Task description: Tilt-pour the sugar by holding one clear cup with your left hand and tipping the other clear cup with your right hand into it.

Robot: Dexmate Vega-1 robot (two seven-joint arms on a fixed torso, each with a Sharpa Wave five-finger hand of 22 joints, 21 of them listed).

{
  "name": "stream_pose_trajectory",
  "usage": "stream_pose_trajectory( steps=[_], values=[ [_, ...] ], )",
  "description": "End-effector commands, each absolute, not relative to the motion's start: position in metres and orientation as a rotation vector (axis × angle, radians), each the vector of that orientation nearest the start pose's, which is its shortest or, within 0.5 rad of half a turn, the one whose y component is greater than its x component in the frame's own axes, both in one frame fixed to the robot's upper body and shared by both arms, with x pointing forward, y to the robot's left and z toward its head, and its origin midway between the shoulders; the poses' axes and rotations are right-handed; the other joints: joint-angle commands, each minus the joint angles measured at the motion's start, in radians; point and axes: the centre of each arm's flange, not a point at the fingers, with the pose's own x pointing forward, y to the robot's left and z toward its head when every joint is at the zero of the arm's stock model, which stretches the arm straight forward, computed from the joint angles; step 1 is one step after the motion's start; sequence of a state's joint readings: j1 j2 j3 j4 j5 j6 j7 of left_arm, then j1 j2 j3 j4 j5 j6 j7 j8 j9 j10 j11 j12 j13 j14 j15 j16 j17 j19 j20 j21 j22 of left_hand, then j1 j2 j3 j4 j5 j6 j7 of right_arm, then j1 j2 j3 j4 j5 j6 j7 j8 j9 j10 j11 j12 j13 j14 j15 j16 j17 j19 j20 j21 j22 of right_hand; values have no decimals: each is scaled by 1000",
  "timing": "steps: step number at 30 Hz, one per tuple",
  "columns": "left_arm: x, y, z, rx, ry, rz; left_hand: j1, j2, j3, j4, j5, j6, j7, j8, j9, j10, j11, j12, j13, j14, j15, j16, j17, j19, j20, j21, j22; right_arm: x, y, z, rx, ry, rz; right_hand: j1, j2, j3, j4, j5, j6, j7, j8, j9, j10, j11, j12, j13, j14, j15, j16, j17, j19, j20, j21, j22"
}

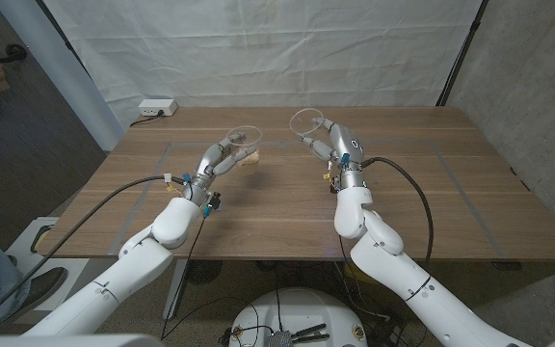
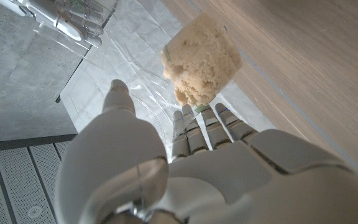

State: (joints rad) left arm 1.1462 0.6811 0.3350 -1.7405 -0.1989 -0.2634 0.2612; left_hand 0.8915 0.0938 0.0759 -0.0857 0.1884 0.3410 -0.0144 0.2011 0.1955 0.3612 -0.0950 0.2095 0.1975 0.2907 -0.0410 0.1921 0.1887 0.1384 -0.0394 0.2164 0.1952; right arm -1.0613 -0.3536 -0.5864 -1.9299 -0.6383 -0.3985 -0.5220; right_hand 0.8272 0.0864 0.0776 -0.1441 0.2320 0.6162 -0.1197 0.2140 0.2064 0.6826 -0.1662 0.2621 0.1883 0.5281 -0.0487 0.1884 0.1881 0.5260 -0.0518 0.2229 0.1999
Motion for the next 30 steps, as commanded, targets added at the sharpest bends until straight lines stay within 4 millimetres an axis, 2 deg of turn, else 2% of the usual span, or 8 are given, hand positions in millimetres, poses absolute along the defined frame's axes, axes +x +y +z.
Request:
stream_pose_trajectory(
  steps=[1,12,21,22,23,26,30],
  values=[
    [556,263,-63,389,-711,-100,0,1,-3,-6,0,1,-4,7,3,-2,-6,-6,5,-4,-35,0,1,-12,-32,-8,-2,535,-127,-54,-699,-700,-356,10,21,20,28,0,55,-50,-1,2,-3,-1,-1,4,-10,-129,-3,6,-4,-110,-4,3],
    [557,263,-64,408,-700,-106,-5,-3,-9,-3,-2,5,-11,8,3,-3,-5,-5,5,-6,-37,1,1,7,-56,1,-4,548,-137,-69,-618,-626,-340,4,22,17,33,-6,42,-38,-7,2,-16,16,-8,4,-17,-124,-3,7,-7,-109,-5,2],
    [558,263,-66,413,-689,-98,-10,-9,-14,-2,-3,0,-9,6,2,-5,-11,-6,5,-7,-37,1,1,8,-52,1,-5,552,-135,-72,-594,-620,-335,1,23,16,34,-9,39,-35,-7,3,-19,19,-10,4,-20,-120,-3,8,-11,-106,-6,2],
    [558,263,-67,412,-687,-98,-10,-10,-14,-1,-3,-1,-9,6,2,-6,0,-6,5,-8,-36,1,1,8,-50,1,-5,553,-135,-73,-582,-626,-336,1,23,16,34,-9,39,-36,-8,3,-19,19,-10,4,-20,-119,-2,8,-11,-106,-6,2],
    [559,263,-67,412,-686,-98,-11,-9,-15,-1,-3,-2,-8,5,2,-6,-1,-6,5,-8,-35,1,1,8,-49,1,-5,553,-134,-72,-575,-628,-335,1,23,16,34,-9,39,-36,-7,3,-20,19,-11,4,-21,-120,-3,8,-11,-106,-6,2],
    [559,263,-67,409,-684,-99,-11,-9,-15,0,-2,-3,-8,5,2,-9,-7,-7,5,-8,-33,1,1,8,-48,1,-5,551,-132,-71,-570,-637,-340,1,24,16,34,-10,39,-36,-7,3,-20,18,-11,4,-23,-118,-3,8,-12,-106,-6,2],
    [559,264,-65,412,-690,-106,-10,-7,-14,0,-2,-4,-7,5,2,-8,-2,-7,5,-10,-33,1,1,8,-47,1,-5,545,-131,-72,-572,-642,-355,1,24,17,34,-11,38,-36,-7,3,-20,18,-12,4,-23,-118,-2,8,-12,-105,-6,2]
  ],
)
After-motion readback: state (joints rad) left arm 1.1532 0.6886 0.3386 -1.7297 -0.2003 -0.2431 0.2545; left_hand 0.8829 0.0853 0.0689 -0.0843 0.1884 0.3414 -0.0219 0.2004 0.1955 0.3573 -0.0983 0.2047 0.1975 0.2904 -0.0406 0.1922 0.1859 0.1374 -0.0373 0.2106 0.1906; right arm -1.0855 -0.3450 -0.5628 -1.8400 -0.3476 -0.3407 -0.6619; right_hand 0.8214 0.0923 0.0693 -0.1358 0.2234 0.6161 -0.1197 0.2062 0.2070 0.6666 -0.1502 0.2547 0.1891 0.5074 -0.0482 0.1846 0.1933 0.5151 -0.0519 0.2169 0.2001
